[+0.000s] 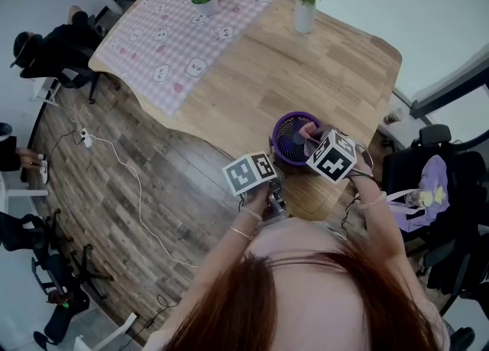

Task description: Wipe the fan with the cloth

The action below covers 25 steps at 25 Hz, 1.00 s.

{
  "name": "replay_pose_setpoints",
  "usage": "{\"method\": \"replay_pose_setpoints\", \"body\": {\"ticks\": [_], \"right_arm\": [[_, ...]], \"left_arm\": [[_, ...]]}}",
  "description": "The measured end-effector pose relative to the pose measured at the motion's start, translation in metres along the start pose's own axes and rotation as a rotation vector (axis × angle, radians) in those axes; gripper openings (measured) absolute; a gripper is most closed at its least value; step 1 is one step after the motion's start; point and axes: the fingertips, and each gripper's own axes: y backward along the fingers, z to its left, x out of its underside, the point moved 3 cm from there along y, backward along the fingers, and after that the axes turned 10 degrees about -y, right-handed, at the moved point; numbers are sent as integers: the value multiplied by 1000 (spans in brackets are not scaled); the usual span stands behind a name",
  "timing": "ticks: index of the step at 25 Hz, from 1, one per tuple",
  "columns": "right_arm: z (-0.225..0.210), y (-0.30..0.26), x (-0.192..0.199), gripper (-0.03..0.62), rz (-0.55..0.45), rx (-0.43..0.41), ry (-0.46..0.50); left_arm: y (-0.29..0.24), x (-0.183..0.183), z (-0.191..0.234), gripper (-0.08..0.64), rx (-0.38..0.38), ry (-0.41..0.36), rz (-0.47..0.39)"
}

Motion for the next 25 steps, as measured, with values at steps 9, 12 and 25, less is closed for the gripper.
{"method": "replay_pose_setpoints", "body": {"ticks": [9, 12, 25], "right_arm": [[20, 5, 3, 23, 28, -55, -49], [31, 4, 1, 23, 32, -79, -12], [61, -12, -27, 23, 2, -168, 70]], "left_arm": [[0, 0, -2, 43, -4, -30, 8], [0, -1, -1, 43, 1, -38, 11], [-1, 0, -3, 44, 24, -68, 33]]}}
